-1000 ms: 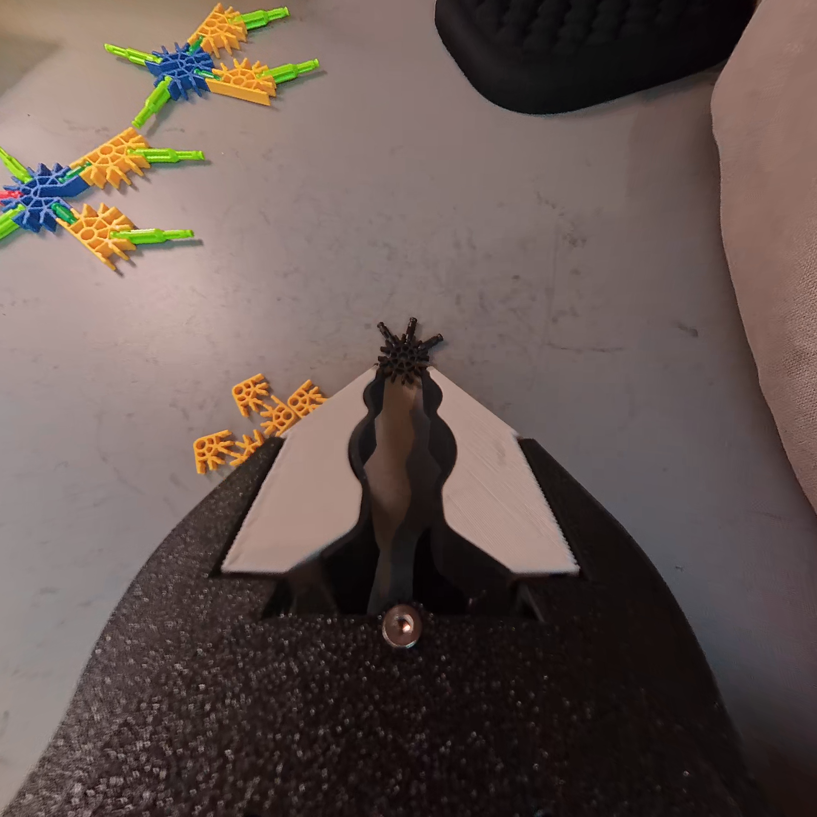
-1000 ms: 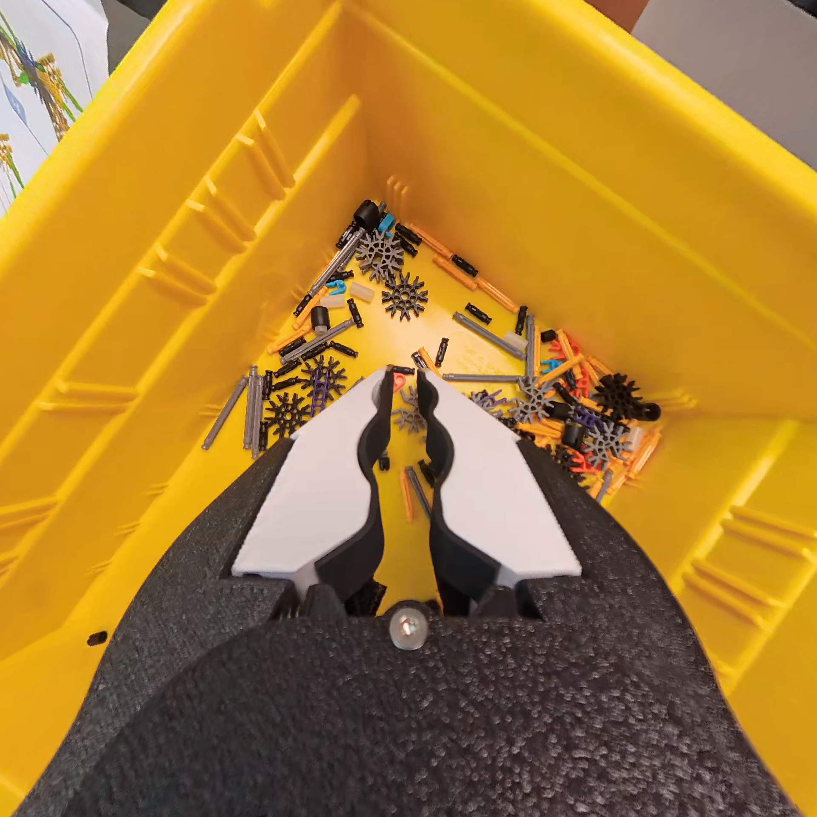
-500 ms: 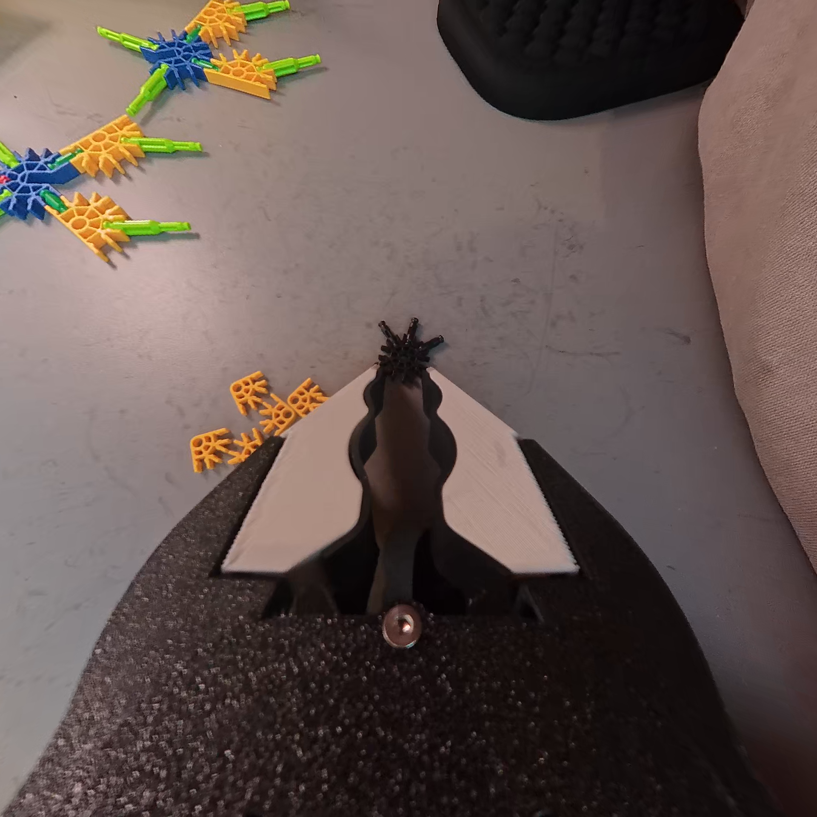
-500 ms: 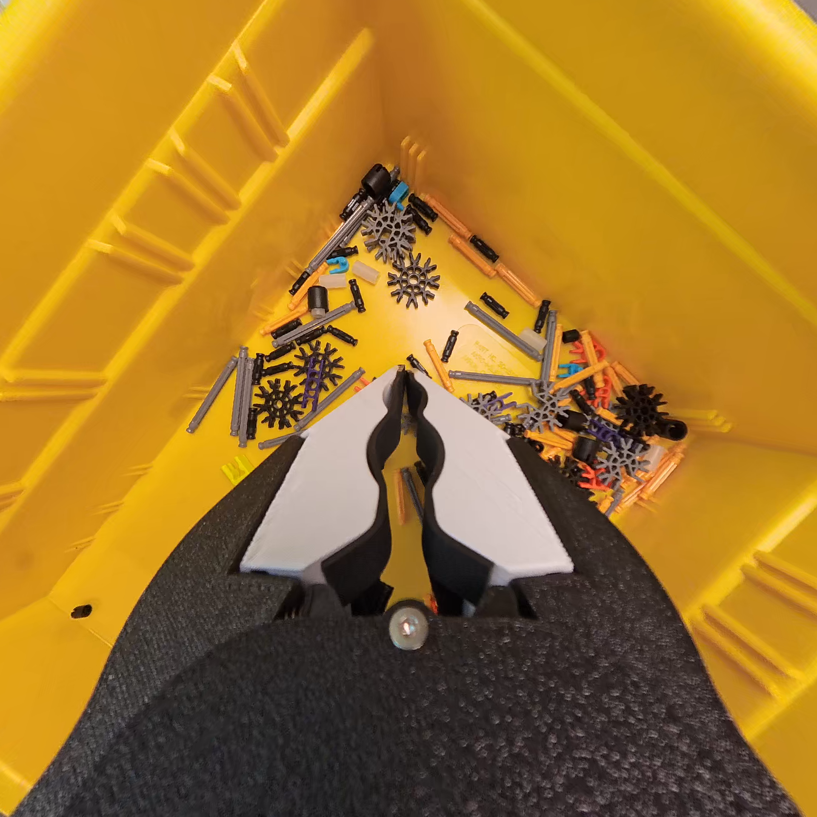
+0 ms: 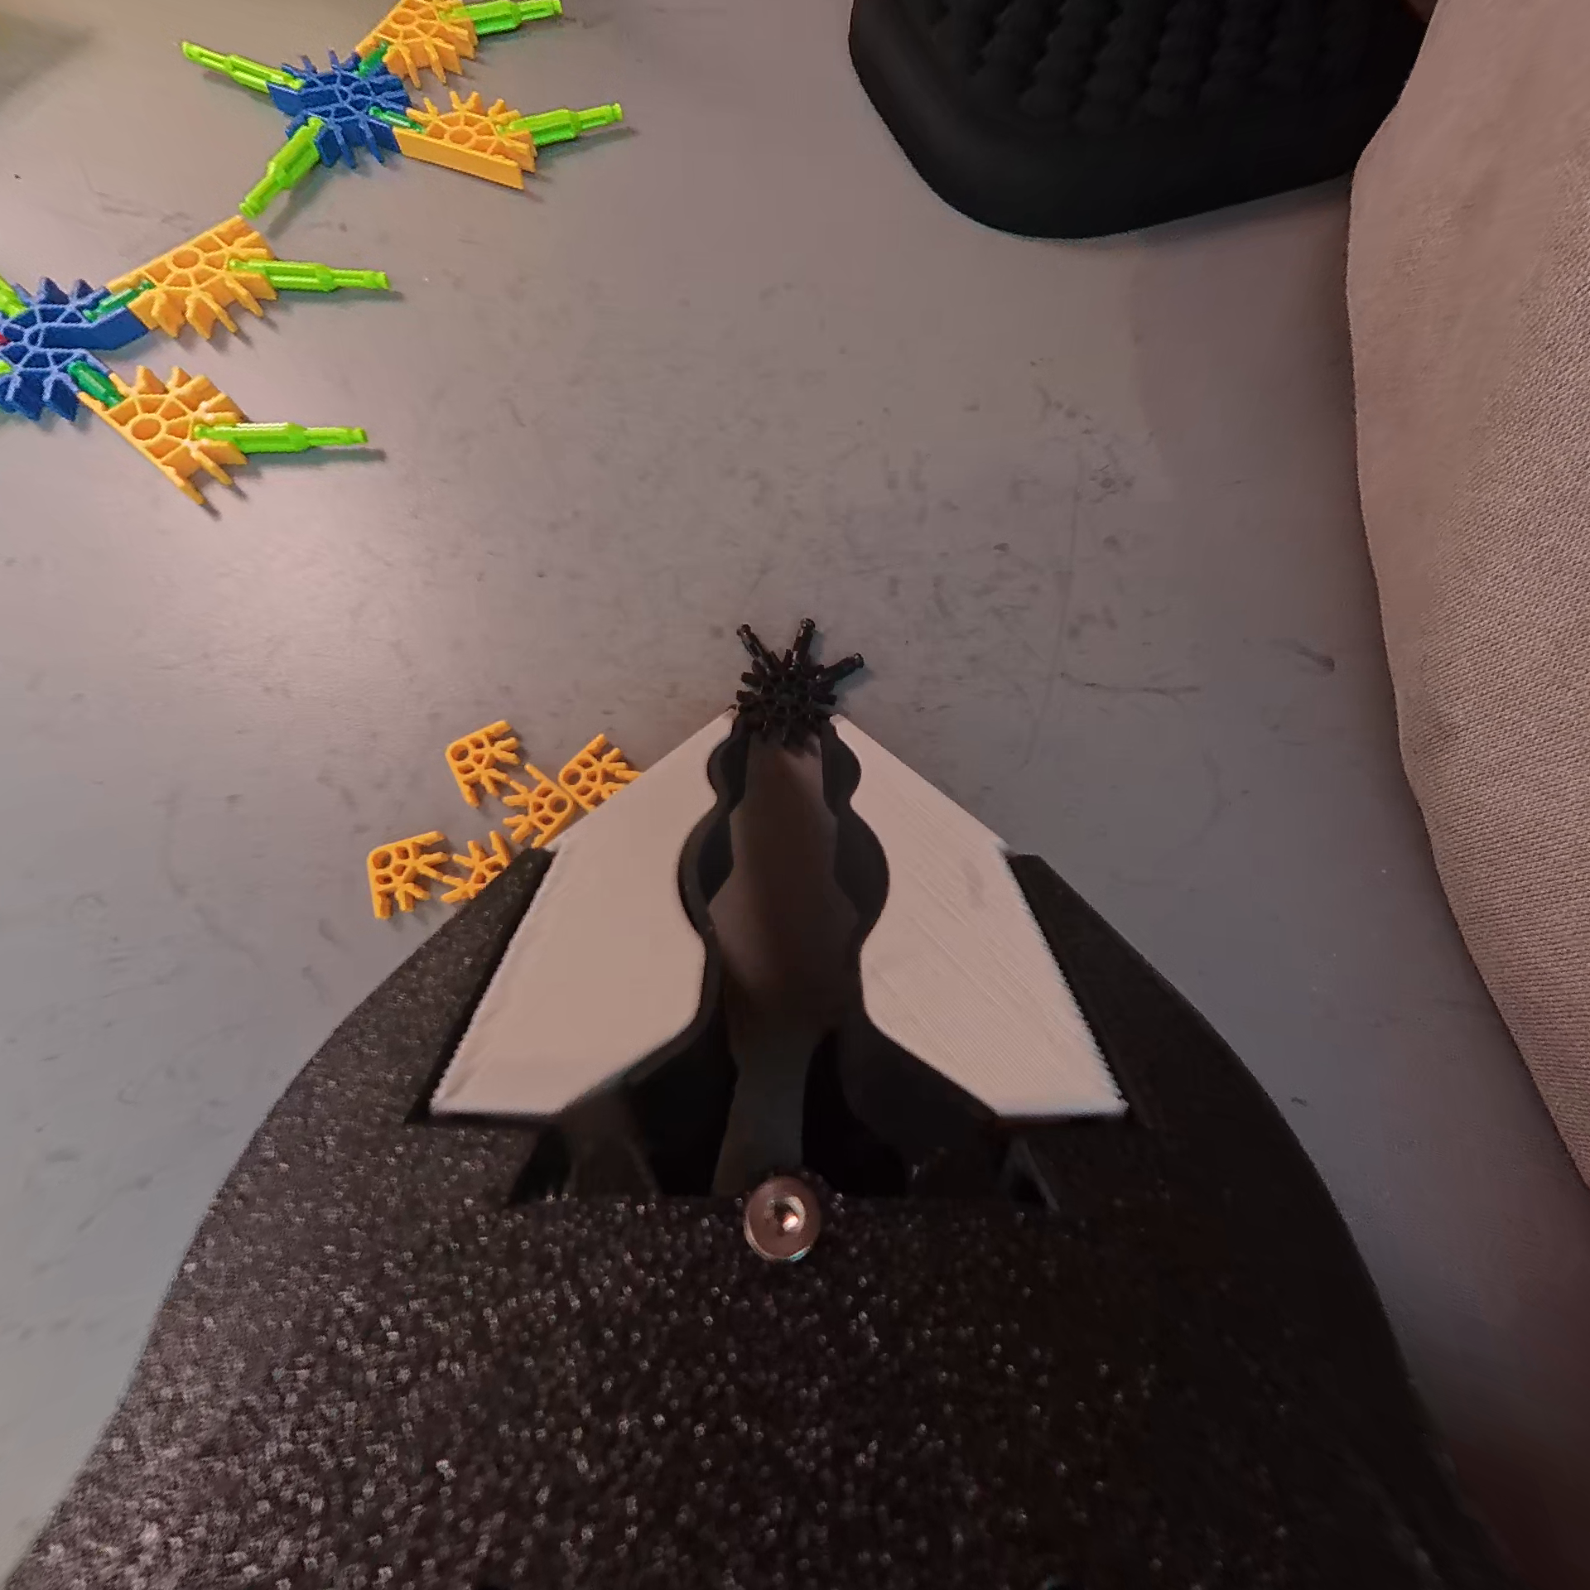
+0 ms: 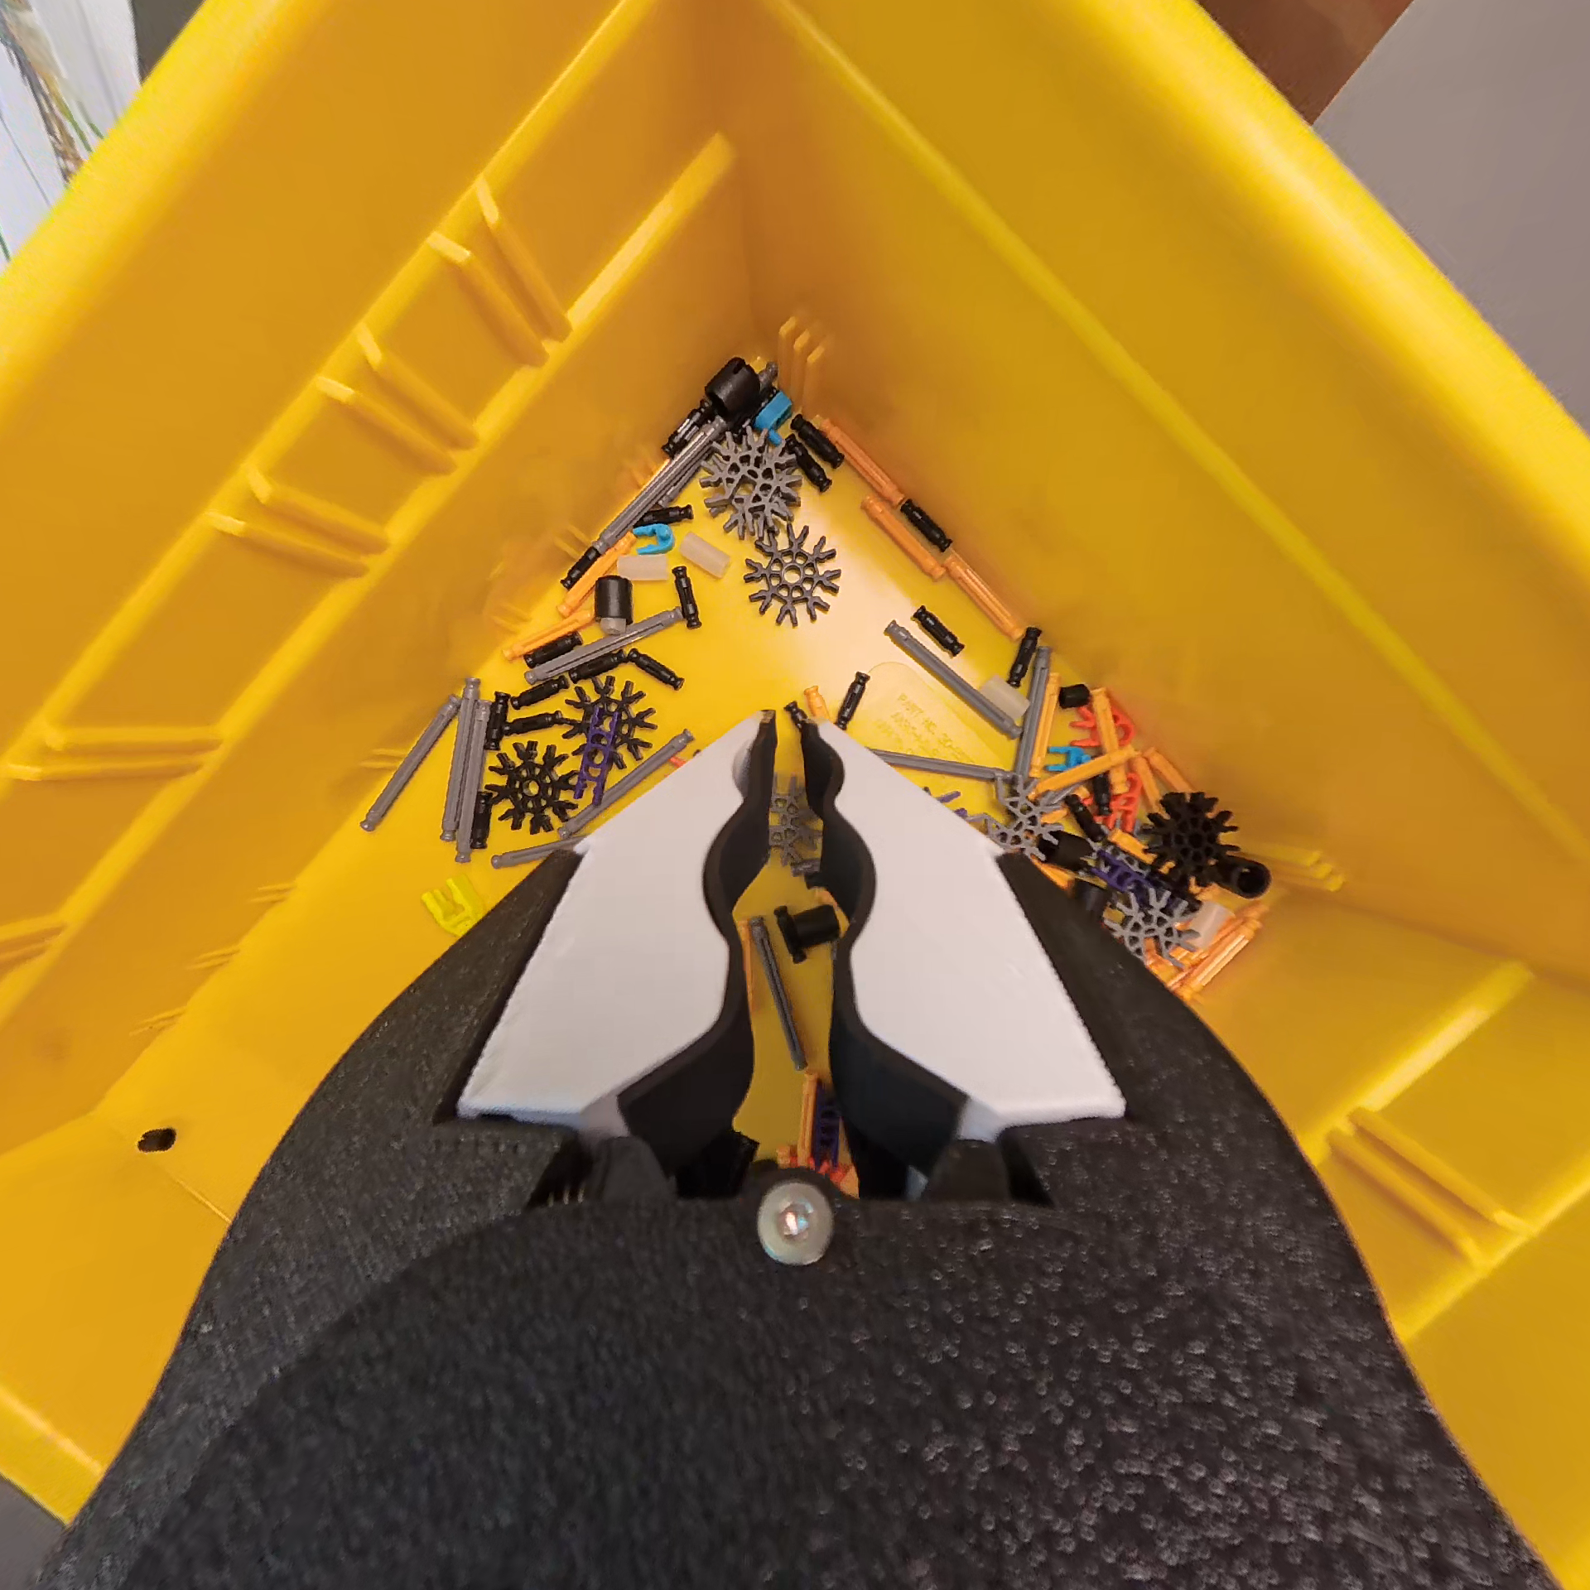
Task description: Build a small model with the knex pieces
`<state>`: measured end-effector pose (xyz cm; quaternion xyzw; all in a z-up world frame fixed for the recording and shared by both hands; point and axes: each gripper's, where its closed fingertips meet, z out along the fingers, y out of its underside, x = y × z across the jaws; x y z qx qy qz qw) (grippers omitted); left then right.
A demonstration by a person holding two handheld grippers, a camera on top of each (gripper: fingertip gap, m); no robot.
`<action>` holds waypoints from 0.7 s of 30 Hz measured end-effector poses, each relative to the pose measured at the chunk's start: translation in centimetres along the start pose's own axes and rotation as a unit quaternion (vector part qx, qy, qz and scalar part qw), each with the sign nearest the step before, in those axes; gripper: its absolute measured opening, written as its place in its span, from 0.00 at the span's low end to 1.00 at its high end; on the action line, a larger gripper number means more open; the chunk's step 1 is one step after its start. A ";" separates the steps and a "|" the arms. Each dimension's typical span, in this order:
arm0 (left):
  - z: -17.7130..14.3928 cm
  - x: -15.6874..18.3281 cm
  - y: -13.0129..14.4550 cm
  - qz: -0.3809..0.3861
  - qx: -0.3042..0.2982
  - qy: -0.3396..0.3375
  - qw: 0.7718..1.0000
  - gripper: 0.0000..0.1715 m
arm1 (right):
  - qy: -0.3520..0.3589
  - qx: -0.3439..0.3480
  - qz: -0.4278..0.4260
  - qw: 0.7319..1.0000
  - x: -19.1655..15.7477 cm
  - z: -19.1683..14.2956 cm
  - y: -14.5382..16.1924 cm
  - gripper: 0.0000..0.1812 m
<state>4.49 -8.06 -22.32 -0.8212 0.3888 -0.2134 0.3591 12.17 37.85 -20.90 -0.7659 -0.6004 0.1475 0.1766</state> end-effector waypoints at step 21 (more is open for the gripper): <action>0.0 0.0 0.0 -0.003 0.000 0.006 1.000 0.10 | -0.013 -0.039 -0.029 0.999 -0.2 0.7 0.6 0.00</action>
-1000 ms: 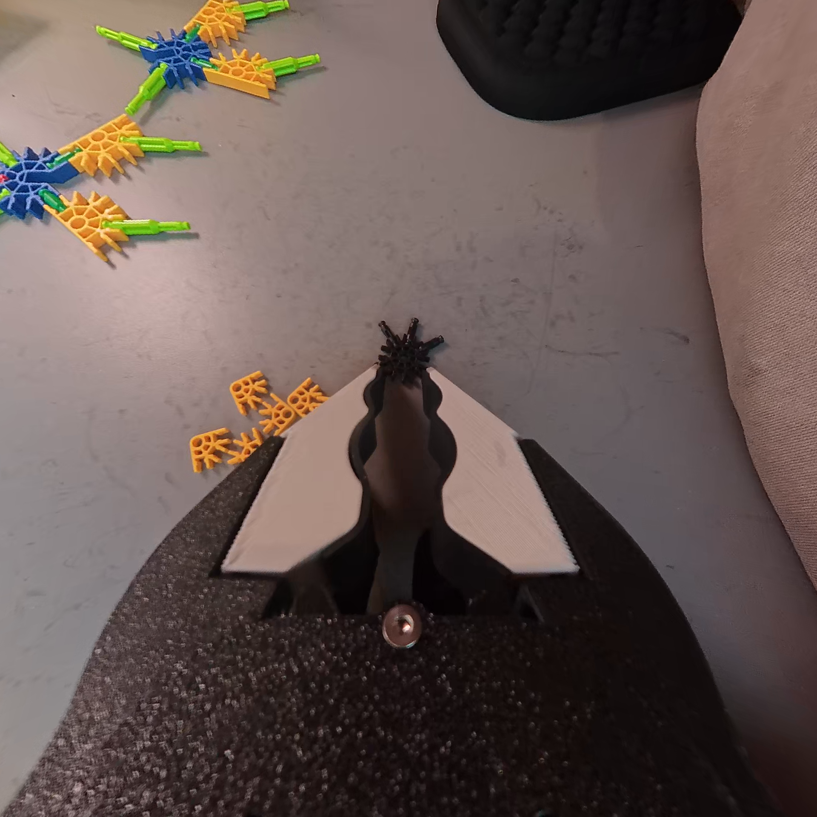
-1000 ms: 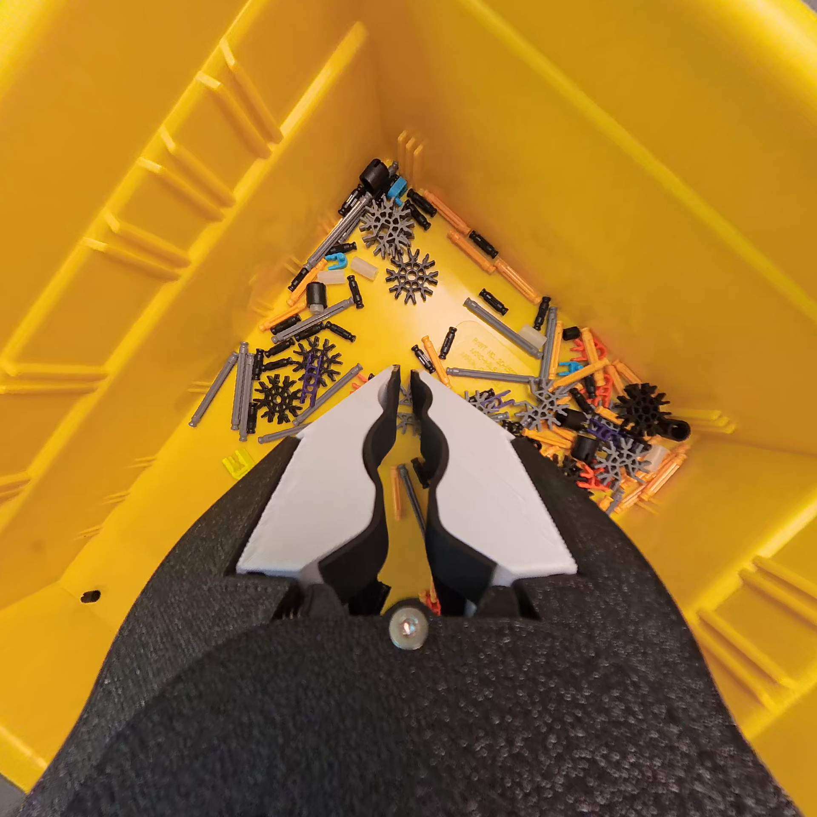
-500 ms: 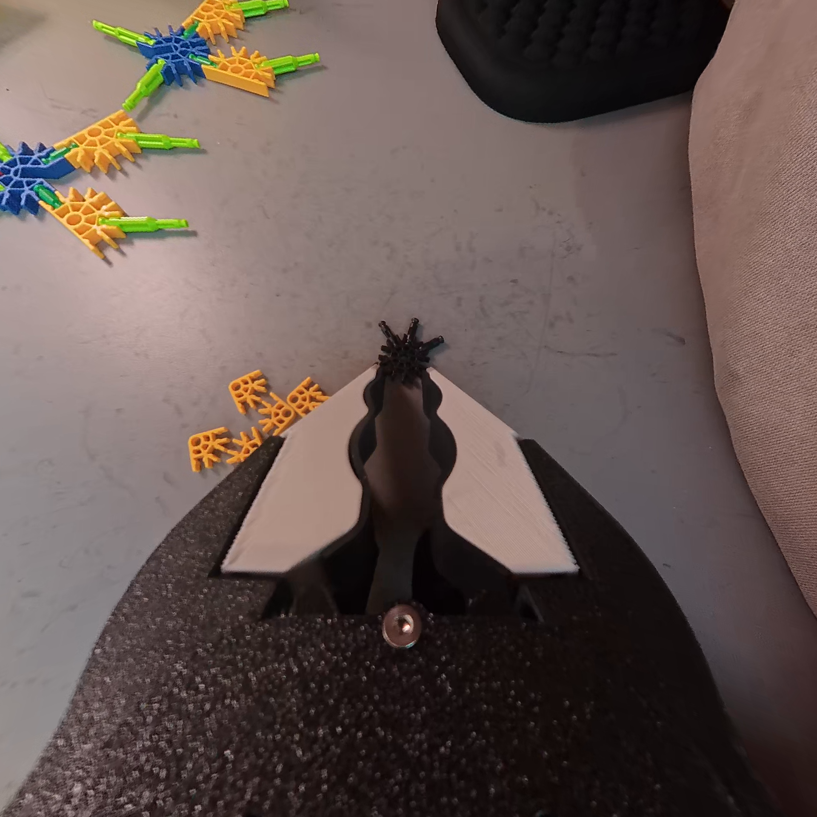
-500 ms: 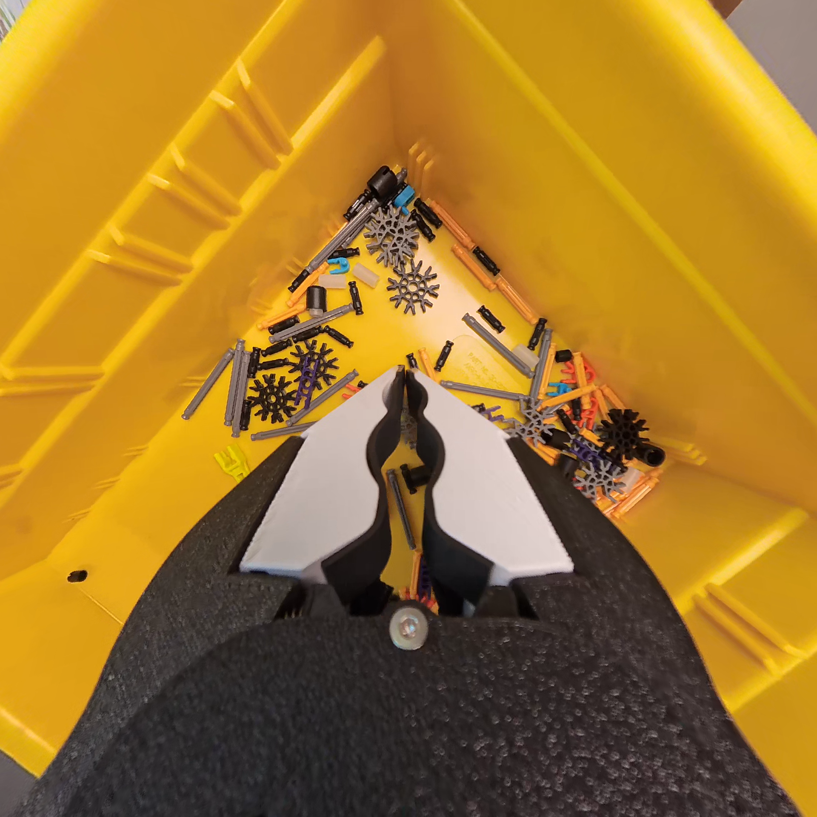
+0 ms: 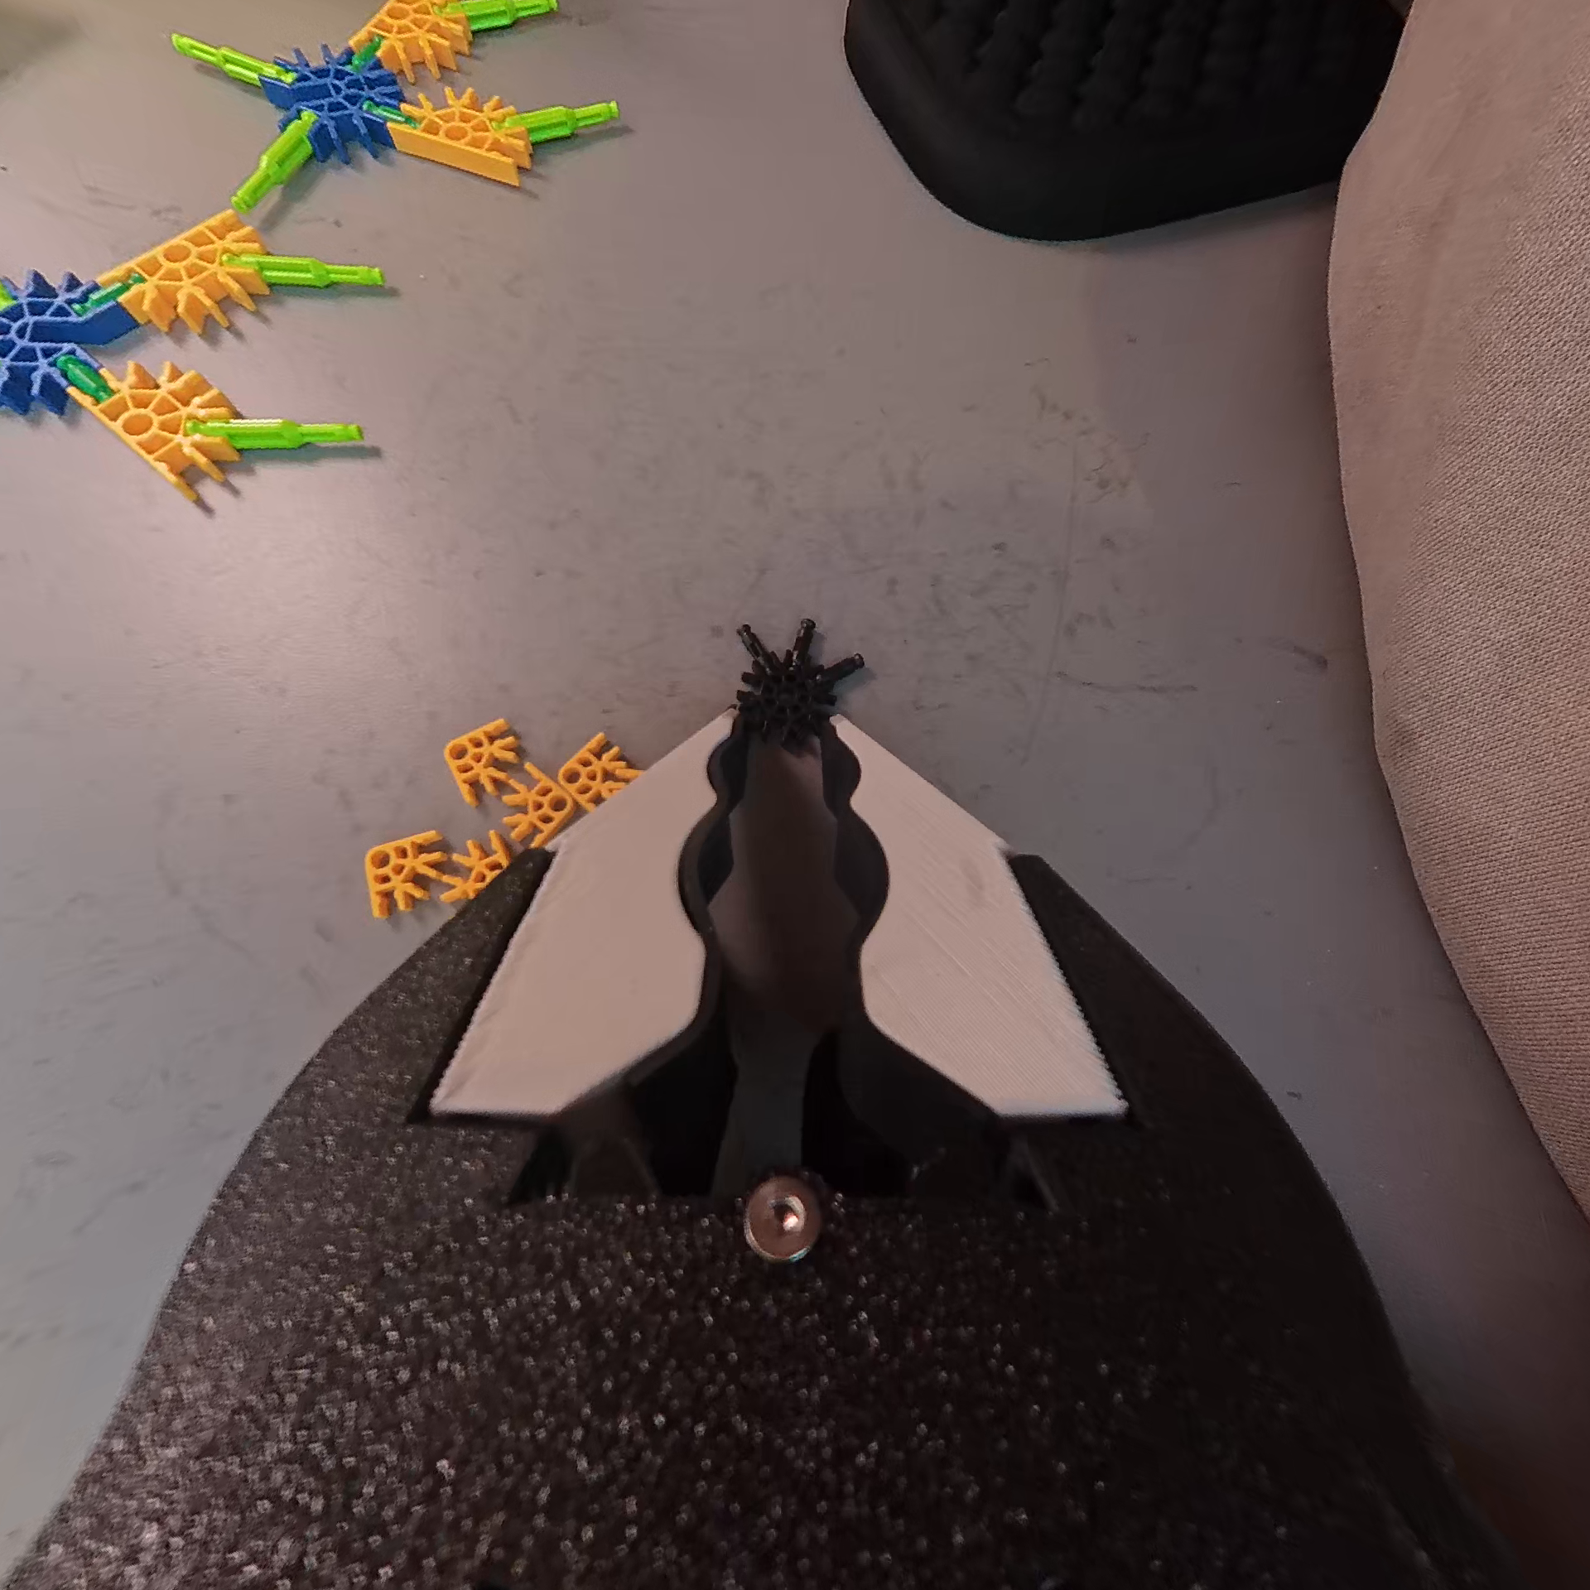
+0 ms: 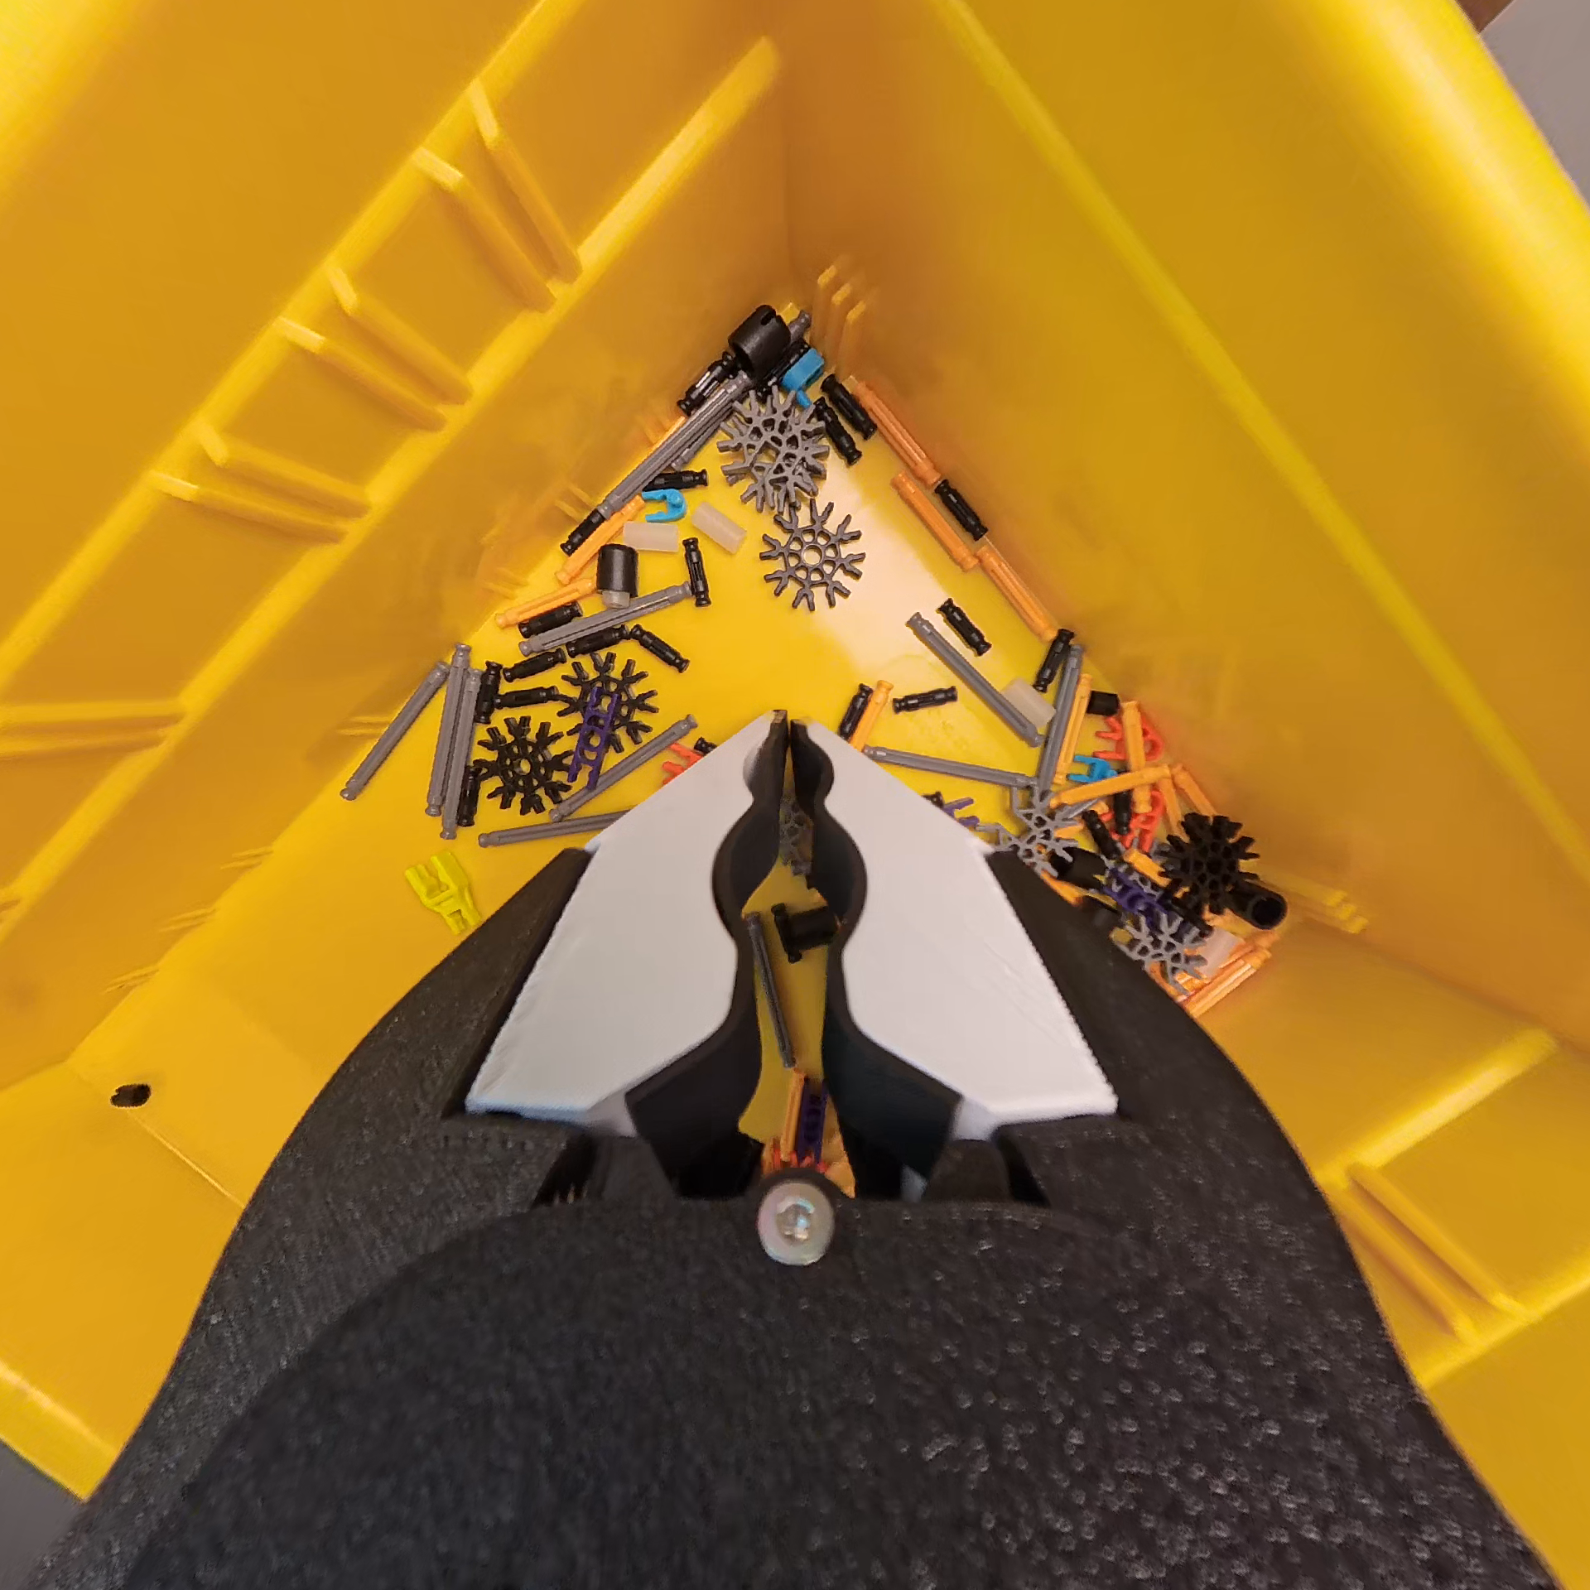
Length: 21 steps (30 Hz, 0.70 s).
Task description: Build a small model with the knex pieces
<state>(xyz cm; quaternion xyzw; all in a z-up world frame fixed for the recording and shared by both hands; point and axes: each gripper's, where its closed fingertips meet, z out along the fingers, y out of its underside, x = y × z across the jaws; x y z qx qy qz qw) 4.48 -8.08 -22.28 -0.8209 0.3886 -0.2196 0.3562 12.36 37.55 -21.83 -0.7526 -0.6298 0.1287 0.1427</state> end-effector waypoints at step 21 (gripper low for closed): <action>0.0 0.0 0.0 -0.002 0.000 0.002 1.000 0.10 | 0.026 0.006 -0.002 1.000 0.9 -0.5 -0.5 0.03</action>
